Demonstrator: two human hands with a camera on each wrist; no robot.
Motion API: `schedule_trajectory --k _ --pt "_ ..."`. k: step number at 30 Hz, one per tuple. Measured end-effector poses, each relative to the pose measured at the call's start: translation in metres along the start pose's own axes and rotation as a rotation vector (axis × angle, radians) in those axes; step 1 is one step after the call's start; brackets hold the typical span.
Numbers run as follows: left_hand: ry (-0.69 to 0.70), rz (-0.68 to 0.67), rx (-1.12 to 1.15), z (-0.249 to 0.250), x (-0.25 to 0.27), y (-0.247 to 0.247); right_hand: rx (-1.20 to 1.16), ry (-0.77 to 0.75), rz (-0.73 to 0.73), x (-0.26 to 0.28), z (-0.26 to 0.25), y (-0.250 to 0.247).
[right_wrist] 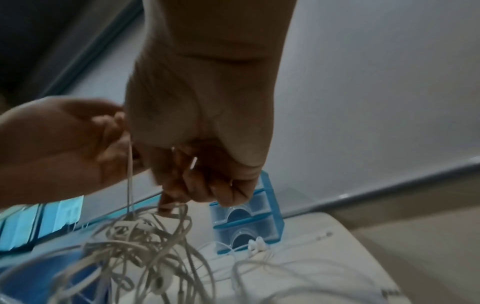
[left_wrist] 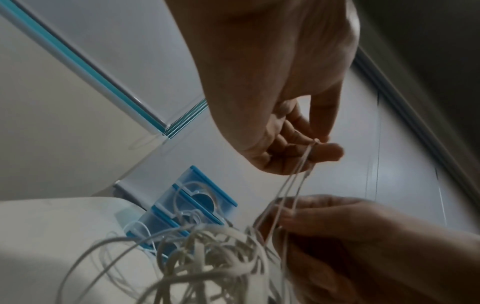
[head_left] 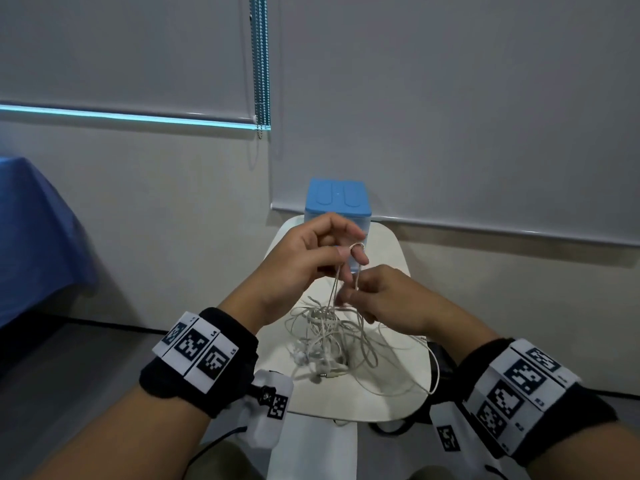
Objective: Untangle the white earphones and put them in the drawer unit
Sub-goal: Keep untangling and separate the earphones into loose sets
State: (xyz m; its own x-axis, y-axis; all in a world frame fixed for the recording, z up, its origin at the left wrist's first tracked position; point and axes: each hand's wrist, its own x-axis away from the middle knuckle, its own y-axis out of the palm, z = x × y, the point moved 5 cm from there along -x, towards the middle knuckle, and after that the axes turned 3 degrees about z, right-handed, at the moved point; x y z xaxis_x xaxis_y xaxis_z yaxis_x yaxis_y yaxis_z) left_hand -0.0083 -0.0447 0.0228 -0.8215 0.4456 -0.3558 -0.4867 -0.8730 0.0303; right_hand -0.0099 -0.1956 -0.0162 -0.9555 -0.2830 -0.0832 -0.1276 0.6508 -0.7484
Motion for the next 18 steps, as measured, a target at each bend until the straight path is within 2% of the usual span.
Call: schedule_trajectory --k 2,4,8,10,12,14,18 --pt "-0.110 0.074 0.078 -0.002 -0.001 -0.002 -0.018 0.027 0.104 -0.001 -0.005 -0.010" --pt "-0.229 0.110 0.022 -0.009 0.001 -0.007 -0.133 -0.038 0.225 -0.001 -0.018 -0.026" --pt "-0.365 -0.212 -0.270 -0.028 0.006 0.006 -0.354 -0.227 0.343 0.004 -0.053 -0.049" --pt "-0.397 -0.236 -0.345 -0.038 0.004 0.008 -0.484 -0.340 0.337 0.013 -0.073 -0.055" --pt "-0.379 -0.170 -0.396 -0.041 -0.004 0.003 -0.614 -0.406 0.288 0.025 -0.086 -0.057" --pt "-0.313 -0.086 -0.439 -0.032 -0.014 -0.006 -0.727 -0.368 0.238 0.031 -0.082 -0.055" --pt "-0.080 0.065 -0.463 0.017 -0.028 -0.016 -0.927 -0.058 0.226 0.027 -0.035 -0.037"
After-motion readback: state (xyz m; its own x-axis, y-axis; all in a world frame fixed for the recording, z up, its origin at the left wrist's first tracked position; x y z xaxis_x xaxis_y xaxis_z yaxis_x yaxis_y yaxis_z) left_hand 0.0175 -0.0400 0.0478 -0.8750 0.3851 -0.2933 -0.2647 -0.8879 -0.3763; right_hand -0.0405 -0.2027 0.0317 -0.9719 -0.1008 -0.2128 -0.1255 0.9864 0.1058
